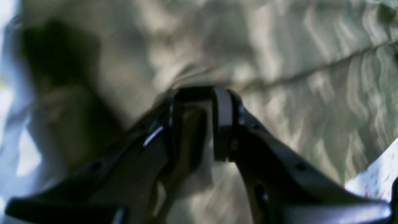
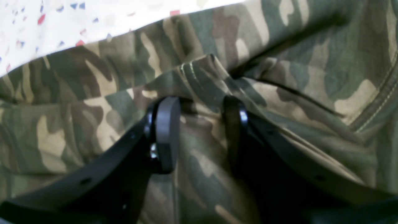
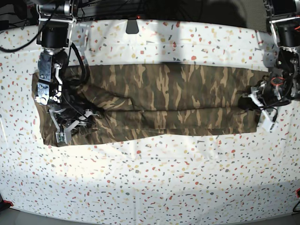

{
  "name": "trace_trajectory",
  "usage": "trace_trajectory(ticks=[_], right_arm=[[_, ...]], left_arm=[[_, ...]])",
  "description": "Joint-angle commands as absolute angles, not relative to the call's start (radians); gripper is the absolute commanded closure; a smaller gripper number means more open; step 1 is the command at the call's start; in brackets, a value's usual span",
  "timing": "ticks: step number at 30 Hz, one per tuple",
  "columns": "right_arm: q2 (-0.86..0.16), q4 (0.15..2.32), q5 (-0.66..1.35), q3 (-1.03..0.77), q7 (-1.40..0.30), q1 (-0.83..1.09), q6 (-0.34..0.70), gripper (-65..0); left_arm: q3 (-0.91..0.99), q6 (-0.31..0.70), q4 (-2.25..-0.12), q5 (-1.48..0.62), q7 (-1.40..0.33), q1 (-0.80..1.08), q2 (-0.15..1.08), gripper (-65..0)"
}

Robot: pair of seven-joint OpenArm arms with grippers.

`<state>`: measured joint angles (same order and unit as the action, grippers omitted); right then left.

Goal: Fold the T-shirt properly
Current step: 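Lower both grippers onto the folded shirt's ends and grasp them, then pull the shirt ends apart with both grippers to straighten the fold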

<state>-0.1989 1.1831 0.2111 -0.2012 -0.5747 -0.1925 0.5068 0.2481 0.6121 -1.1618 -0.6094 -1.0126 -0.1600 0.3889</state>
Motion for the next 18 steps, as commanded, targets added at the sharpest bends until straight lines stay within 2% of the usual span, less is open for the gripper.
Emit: trace_trajectory(ticks=[1, 5, 8, 11, 15, 18], right_arm=[[-0.199, 1.218, 0.213, -0.197, -0.603, -0.199, 0.517, -24.6], [-0.199, 1.330, 0.224, -0.197, -0.621, -0.199, 0.516, -24.6], [-0.199, 1.411, 0.239, -0.197, -0.632, -0.199, 0.516, -24.6], [-0.199, 1.494, 0.247, -0.197, -0.658, -0.199, 0.516, -24.6], [-0.199, 1.596, 0.247, -0.197, -0.693, -0.199, 0.516, -24.6], [-0.199, 1.668, 0.250, -0.197, -0.706, -0.199, 0.516, -24.6]], left_arm=[[0.253, 0.606, -1.214, -0.628, -1.029, -0.171, 0.418, -17.0], [0.253, 0.606, -1.375, -0.699, -1.023, -0.167, 0.459, -17.0], [0.253, 0.607, -1.452, -0.706, -0.946, -0.167, 0.469, -17.0], [0.253, 0.606, -1.451, -0.633, -0.785, -0.167, 0.460, -17.0], [0.253, 0.592, -1.403, -0.445, -0.721, -0.167, 0.438, -17.1], [0.253, 0.549, -1.342, -0.402, -0.657, -0.169, 0.432, -20.4]])
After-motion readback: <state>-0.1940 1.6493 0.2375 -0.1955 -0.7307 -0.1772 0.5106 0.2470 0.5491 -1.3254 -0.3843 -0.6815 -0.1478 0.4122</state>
